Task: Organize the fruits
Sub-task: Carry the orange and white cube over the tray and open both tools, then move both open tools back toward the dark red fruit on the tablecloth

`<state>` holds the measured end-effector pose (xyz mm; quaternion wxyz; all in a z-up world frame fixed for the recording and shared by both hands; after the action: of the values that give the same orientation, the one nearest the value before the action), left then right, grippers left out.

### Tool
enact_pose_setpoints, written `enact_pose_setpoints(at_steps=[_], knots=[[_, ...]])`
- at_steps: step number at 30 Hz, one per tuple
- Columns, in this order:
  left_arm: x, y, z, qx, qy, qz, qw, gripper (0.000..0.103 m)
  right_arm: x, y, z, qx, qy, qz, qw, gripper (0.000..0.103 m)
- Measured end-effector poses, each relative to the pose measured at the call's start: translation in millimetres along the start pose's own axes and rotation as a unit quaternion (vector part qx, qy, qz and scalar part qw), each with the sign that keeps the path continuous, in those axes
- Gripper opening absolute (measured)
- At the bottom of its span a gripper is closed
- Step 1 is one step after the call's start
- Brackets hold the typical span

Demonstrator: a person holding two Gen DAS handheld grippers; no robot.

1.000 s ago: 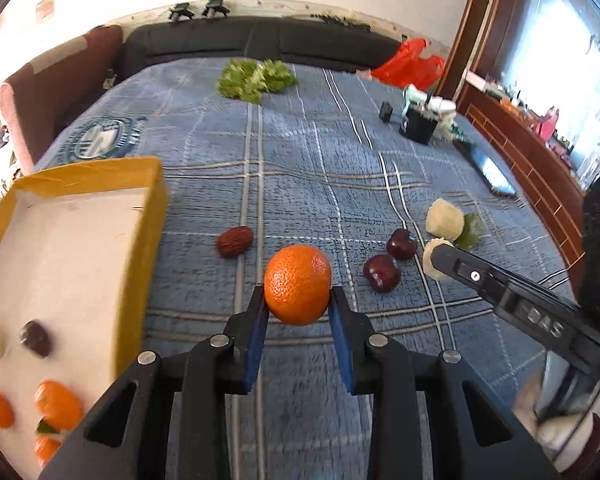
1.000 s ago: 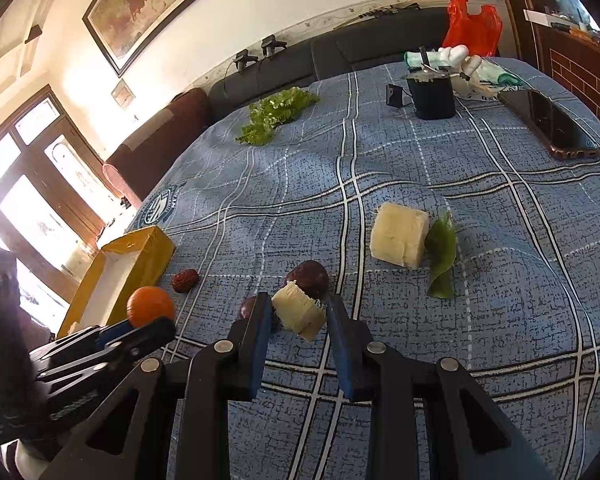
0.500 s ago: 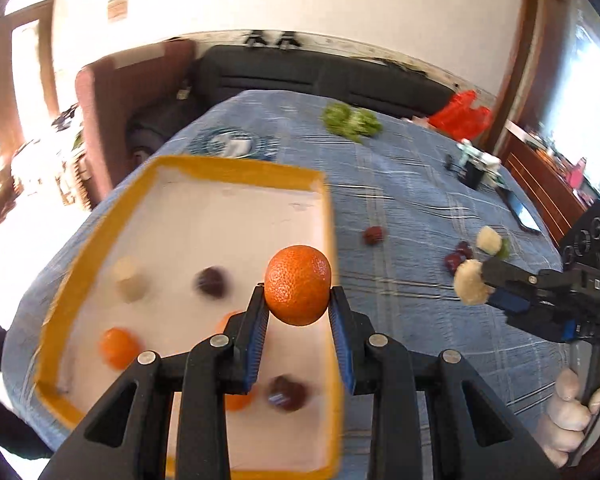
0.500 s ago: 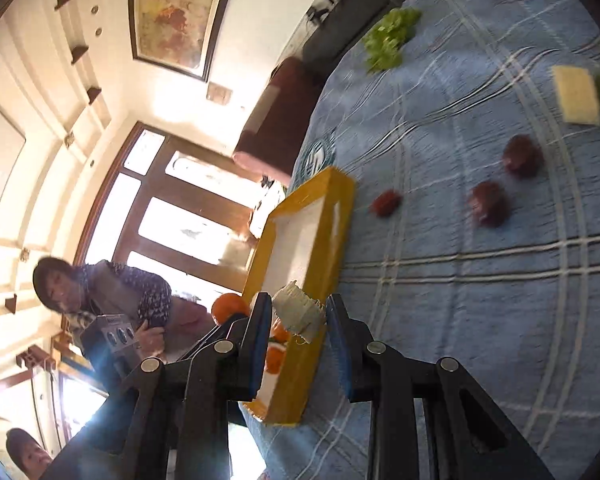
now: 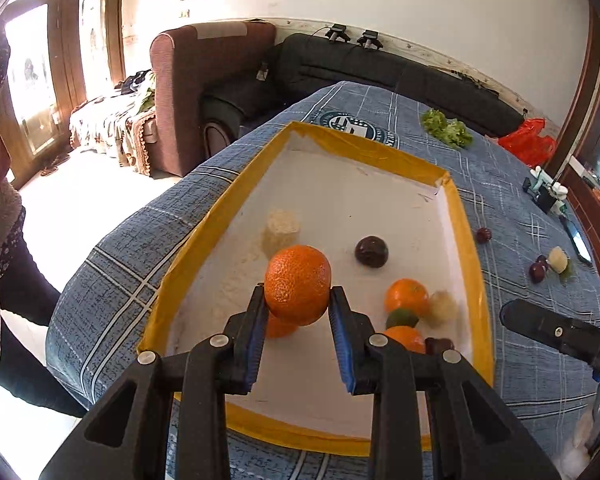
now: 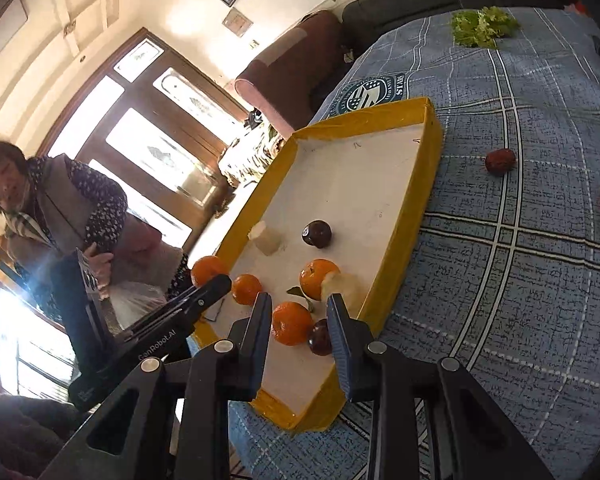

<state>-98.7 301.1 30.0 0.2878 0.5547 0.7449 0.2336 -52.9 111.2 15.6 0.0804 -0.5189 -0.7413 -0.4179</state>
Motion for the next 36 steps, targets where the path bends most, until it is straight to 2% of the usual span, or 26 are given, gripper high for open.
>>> enact_pose_setpoints(at_steps=[7,8,12,17,28,36], knots=[[-2,-6,9,0.015,0.007,0.004,0.9999,0.03,15,1,11,-0.011,-0.046,-0.051,0.998,0.033],[-2,-7,10,0.016,0.012,0.005,0.9998,0.033,15,2,10,-0.014,-0.053,-0.057,0.997,0.033],[-4,-4,5,0.001,0.029,0.006,0.9996,0.067,12,3,6,-0.021,-0.063,-0.054,0.996,0.041],[-12,0,-5,-0.019,0.062,0.025,0.9976,0.084,3,3,-1,-0.03,-0.069,-0.037,0.997,0.048],[-54,0,-30,-0.052,0.081,0.09,0.9913,0.087,-15,-4,-31,-0.054,-0.091,-0.016,0.994,0.06],[-75,-1,-45,-0.073,0.08,0.115,0.9873,0.087,-41,-11,-54,-0.067,-0.108,0.015,0.992,0.061]])
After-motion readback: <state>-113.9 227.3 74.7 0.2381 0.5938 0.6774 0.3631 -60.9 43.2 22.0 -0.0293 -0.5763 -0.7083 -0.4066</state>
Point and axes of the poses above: each gripper's, at about its wrist camera, not at the fingertips, and z roughly the way its jaws point, x to its left, y to its top, the point moved 3 cm from there along z, roughly the way its jaws point, and after that the axes turned 5 degrees about -y, right-handed, at the moved point
